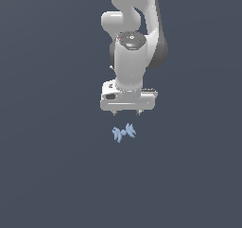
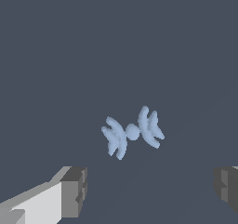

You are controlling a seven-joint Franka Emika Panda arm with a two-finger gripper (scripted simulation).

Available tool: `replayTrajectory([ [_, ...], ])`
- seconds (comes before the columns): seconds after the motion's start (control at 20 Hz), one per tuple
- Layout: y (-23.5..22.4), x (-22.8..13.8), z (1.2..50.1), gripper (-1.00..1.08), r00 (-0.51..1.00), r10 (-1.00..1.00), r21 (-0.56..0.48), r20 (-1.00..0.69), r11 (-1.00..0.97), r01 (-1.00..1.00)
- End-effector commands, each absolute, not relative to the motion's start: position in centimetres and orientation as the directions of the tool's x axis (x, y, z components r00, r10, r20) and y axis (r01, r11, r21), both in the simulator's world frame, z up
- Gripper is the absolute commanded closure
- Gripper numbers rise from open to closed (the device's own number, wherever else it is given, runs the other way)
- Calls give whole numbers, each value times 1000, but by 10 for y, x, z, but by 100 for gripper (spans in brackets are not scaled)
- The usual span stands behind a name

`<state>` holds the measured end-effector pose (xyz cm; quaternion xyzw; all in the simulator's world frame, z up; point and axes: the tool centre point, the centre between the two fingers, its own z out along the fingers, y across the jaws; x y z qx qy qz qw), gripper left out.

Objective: Pick up the object and move it to a goal position.

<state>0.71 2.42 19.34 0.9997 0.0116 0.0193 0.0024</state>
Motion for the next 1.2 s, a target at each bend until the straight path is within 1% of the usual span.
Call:
replayTrajectory([
  [0.0,24,7,193,-92,999,23,5,38,-1000,23],
  [0.15,30,9,194,-92,998,35,7,42,-999,35],
  [0.4,51,14,199,-92,995,85,17,59,-996,84],
  [0.55,52,15,200,-92,994,90,18,60,-996,89],
  [0.85,51,14,196,-92,997,56,13,58,-998,56],
  [1.15,50,14,187,-92,998,-27,4,53,-1000,-28],
])
